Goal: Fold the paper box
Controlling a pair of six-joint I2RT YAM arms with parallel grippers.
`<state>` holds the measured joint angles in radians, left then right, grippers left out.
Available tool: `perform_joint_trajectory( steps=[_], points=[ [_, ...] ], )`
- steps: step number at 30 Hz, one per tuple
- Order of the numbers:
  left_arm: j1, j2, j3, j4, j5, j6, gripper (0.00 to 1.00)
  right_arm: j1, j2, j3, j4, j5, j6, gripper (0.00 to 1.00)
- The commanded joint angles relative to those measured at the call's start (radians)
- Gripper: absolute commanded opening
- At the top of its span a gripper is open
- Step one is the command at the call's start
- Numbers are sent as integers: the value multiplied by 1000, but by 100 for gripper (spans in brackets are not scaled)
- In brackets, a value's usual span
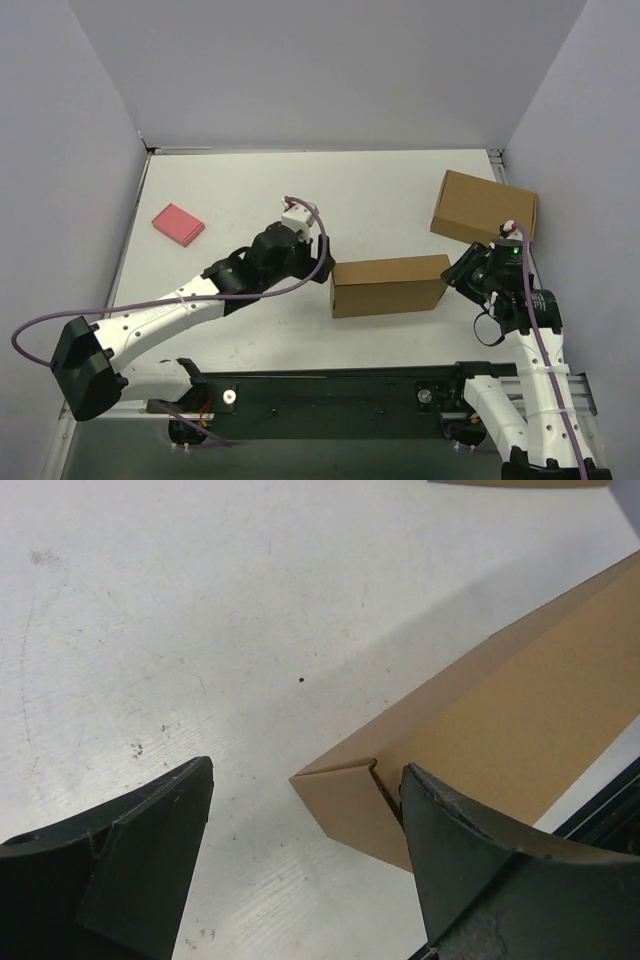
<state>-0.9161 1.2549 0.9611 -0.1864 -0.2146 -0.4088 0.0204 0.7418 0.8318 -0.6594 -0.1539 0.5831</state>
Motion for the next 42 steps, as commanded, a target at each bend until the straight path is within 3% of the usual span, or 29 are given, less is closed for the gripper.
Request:
perform_joint_trajectory(
  steps=[1, 5, 14, 22, 42],
  points=[
    [60, -115, -44, 2, 139, -116, 85, 7, 24, -53, -126, 4, -12, 33],
    [83, -161, -159, 80, 210, -197, 85, 10, 24, -54, -120, -1, -17, 33],
    [89, -163, -205, 228, 299, -266, 85, 12, 14, -72, -112, 1, -26, 33],
    [89, -201, -206, 240, 253, -285, 84, 12, 10, -71, -112, 2, -25, 33],
    [89, -107, -252, 246, 333, -272, 83, 13, 5, -77, -121, 20, -26, 33]
  ],
)
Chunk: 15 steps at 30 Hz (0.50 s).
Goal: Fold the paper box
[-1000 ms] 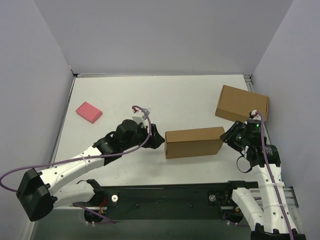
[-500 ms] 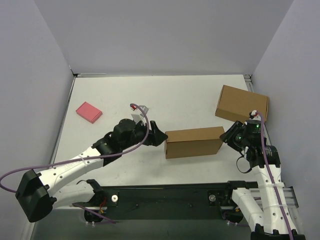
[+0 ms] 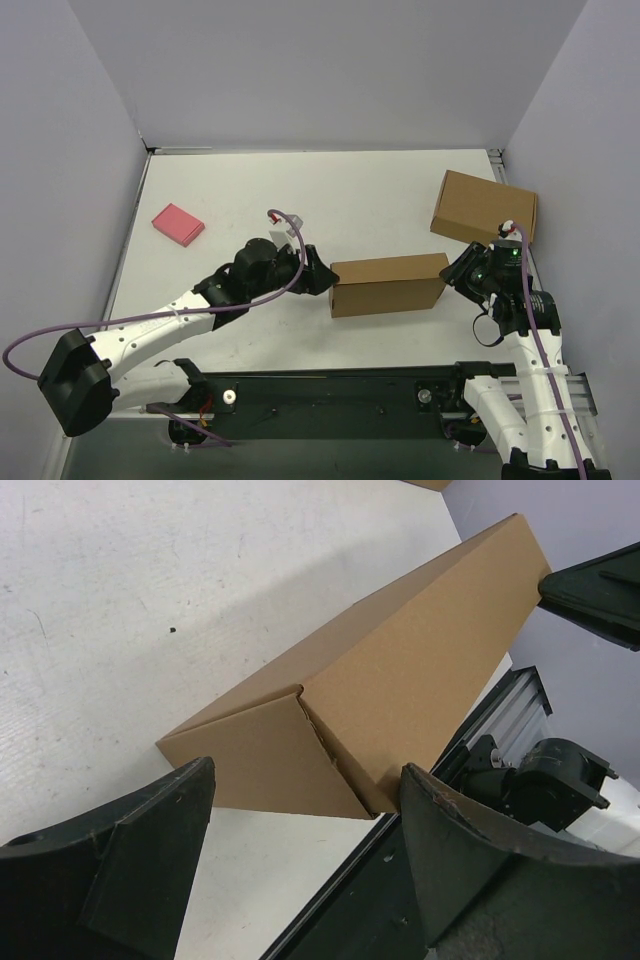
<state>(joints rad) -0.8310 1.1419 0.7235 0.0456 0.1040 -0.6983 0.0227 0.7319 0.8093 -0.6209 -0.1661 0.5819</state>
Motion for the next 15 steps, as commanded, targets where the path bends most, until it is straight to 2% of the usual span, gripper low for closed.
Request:
perform_joint_trajectory(
  steps=[1, 9, 15],
  points=[
    [4, 10, -18, 8, 14, 25, 82, 11, 17, -55, -158, 34, -25, 33],
    [6, 16, -59, -77, 52, 52, 70, 11, 9, -50, -166, 46, -27, 33],
    [6, 21, -108, -105, 68, 63, 55, 11, 9, -61, -168, 50, -22, 33]
  ],
)
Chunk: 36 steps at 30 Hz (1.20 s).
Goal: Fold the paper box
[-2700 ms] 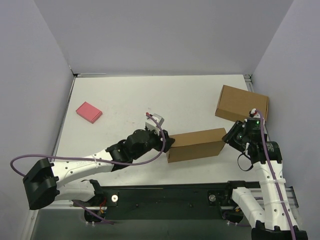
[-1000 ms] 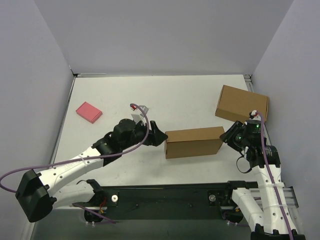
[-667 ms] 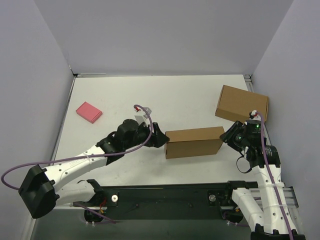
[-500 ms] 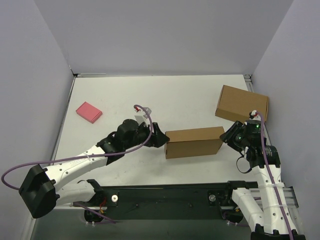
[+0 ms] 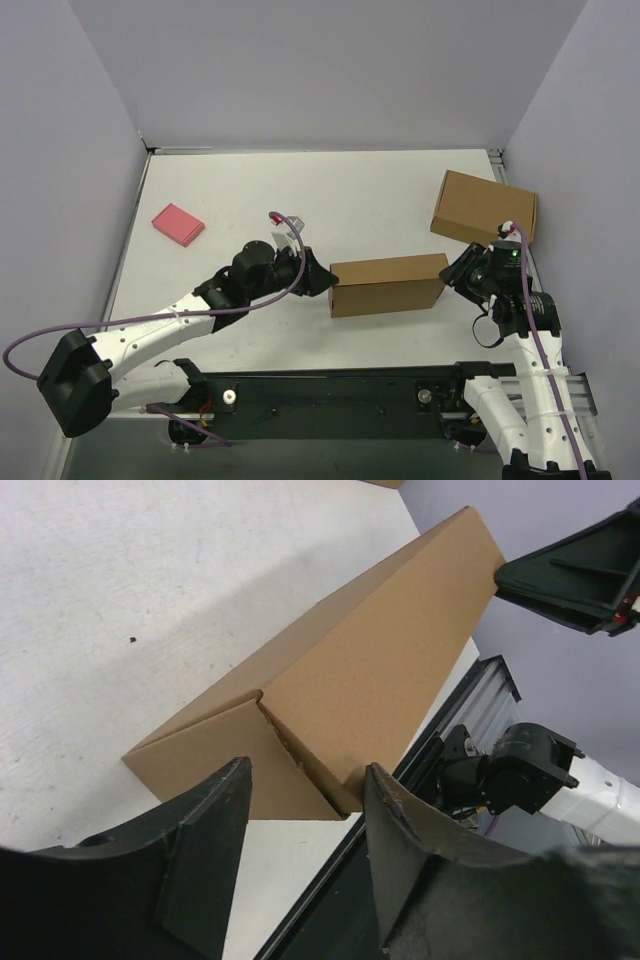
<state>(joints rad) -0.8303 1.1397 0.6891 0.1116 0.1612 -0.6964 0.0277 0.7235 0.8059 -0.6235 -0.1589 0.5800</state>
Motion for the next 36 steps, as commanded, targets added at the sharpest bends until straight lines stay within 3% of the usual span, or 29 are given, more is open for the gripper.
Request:
perform_joint_trajectory(
  steps=[1, 16, 20, 29, 36],
  points=[
    [2, 32, -80, -170, 12, 61, 54, 6, 19, -57, -166, 45, -19, 33],
    [-6, 88, -177, -260, 40, 100, 40, 14, -1, -74, -176, 64, -8, 34],
    [-6, 95, -204, -283, 29, 126, 32, 15, -1, -60, -174, 65, -28, 38],
    [-1, 150, -117, -326, -15, 184, 31, -9, 77, 107, -183, -26, -80, 55],
    [11, 153, -99, -331, -25, 189, 31, -86, 129, 202, -183, -125, -109, 54]
  ],
)
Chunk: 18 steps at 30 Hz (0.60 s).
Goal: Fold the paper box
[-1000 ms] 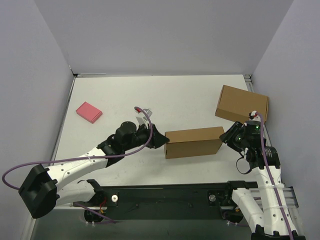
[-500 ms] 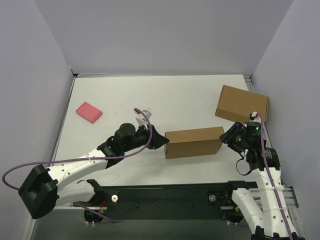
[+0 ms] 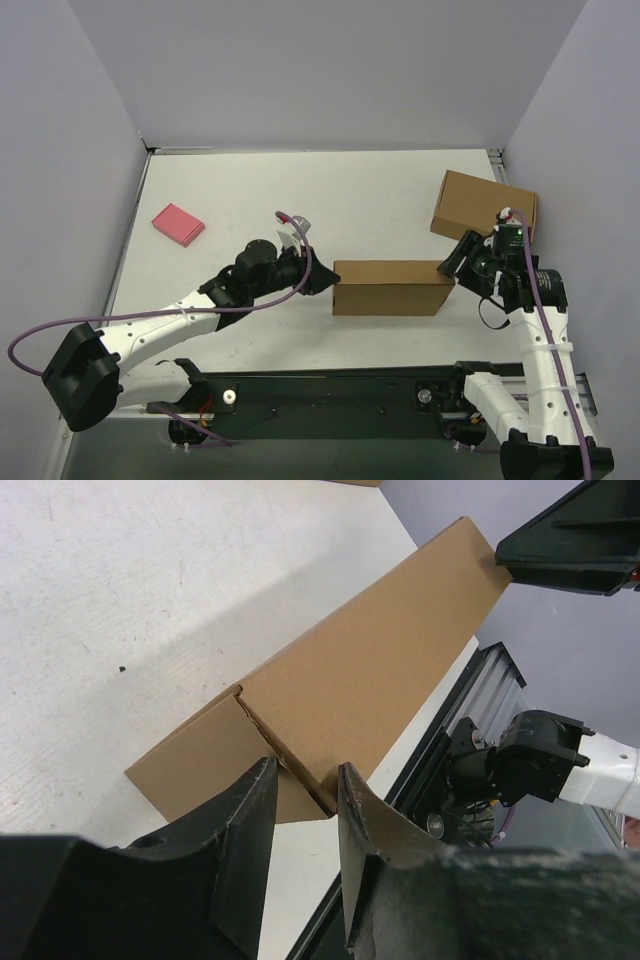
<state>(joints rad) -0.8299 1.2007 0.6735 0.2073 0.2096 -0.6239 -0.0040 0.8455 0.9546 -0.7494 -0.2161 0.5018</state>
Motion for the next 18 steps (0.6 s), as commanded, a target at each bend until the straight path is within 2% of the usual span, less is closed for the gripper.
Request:
perform_joint_trajectory(
  steps=[1, 6, 18],
  points=[
    [12, 94, -81, -427, -73, 116, 31, -69, 4, 53, -57, -78, -43, 53],
    [20, 99, -78, -428, -69, 119, 31, -160, -17, 50, -87, -132, -75, 47],
    [23, 99, -72, -433, -64, 131, 31, -186, -82, 33, -179, -100, -101, 39]
  ],
)
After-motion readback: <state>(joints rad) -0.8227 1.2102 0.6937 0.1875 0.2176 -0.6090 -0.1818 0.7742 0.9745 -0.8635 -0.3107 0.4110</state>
